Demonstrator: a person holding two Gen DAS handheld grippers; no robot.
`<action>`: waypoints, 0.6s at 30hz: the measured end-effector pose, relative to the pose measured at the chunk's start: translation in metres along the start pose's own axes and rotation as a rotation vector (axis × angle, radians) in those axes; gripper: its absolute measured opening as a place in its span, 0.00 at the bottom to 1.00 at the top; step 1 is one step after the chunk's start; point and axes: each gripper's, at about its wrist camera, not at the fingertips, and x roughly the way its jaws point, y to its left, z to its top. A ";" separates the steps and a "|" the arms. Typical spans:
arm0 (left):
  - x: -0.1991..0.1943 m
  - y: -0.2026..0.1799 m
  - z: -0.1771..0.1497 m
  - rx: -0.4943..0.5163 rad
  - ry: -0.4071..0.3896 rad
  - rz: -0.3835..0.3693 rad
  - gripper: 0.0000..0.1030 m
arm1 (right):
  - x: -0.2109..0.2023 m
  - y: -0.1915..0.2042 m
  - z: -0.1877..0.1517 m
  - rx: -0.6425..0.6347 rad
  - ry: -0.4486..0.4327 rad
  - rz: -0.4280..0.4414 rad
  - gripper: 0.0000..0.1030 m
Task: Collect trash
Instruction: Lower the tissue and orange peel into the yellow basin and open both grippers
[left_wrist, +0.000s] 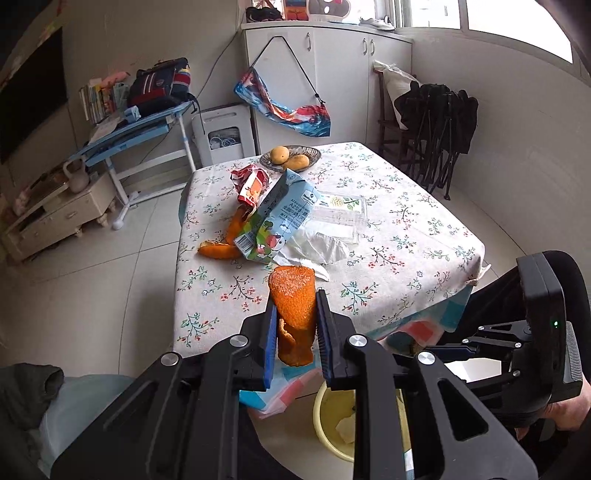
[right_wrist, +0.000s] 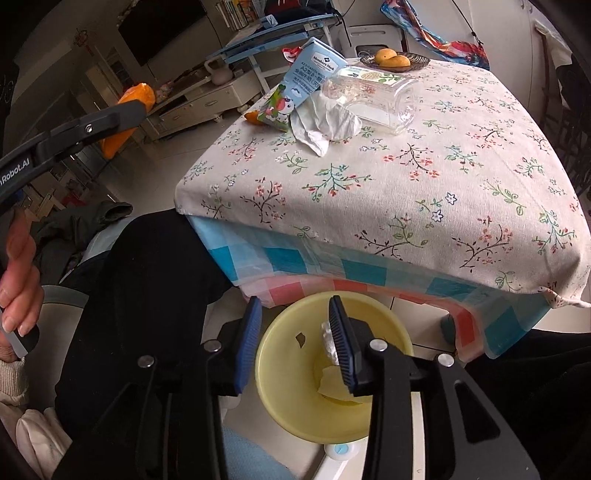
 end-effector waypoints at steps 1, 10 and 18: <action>-0.002 -0.002 0.000 0.002 -0.001 -0.003 0.18 | -0.003 -0.001 0.000 0.006 -0.011 -0.003 0.39; -0.002 -0.022 -0.019 0.005 0.053 -0.107 0.18 | -0.043 -0.013 0.002 0.067 -0.233 -0.043 0.55; 0.023 -0.058 -0.050 0.047 0.197 -0.234 0.19 | -0.069 -0.029 -0.003 0.146 -0.364 -0.057 0.57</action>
